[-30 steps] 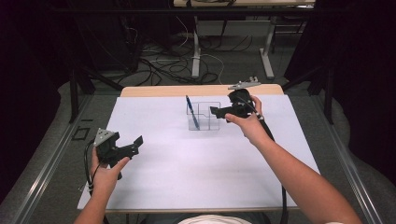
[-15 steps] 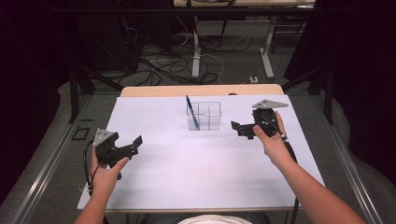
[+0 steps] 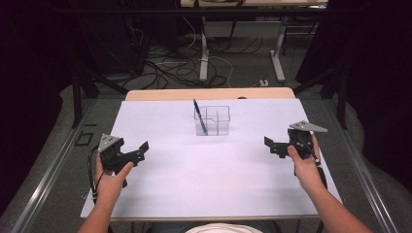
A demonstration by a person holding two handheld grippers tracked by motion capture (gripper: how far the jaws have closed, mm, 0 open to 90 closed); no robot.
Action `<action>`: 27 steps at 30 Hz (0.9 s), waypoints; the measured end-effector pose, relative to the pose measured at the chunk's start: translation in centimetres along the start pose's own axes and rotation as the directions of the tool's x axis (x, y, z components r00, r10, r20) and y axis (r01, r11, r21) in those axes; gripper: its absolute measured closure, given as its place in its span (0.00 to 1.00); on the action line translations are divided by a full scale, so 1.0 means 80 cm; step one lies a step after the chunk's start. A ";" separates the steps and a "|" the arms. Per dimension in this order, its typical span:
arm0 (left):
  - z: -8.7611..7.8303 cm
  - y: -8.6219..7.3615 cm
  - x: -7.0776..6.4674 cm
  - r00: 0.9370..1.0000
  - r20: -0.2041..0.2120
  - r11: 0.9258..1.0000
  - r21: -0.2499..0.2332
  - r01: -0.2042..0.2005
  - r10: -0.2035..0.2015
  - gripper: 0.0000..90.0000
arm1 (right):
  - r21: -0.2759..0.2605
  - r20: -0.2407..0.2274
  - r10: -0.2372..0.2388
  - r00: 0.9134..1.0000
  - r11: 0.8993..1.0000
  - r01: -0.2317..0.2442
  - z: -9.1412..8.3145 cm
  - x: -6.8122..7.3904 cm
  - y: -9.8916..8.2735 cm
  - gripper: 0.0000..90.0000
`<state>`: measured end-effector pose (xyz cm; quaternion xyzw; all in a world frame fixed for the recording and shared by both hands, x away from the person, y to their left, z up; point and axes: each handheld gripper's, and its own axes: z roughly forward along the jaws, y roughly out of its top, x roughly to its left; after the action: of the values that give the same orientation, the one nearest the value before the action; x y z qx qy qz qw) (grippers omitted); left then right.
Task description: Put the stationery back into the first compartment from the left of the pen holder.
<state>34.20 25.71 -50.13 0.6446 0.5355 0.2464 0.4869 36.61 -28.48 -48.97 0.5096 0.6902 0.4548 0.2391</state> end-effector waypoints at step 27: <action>0.007 -0.003 -0.004 1.000 0.002 1.000 0.028 -0.006 0.006 0.00 | -0.003 0.119 0.131 0.984 0.991 -0.132 0.005 -0.061 -0.050 0.00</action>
<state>34.46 25.22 -50.49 0.6533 0.5364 0.2397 0.4775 36.79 -33.08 -53.33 0.5807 0.6408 0.4366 0.2480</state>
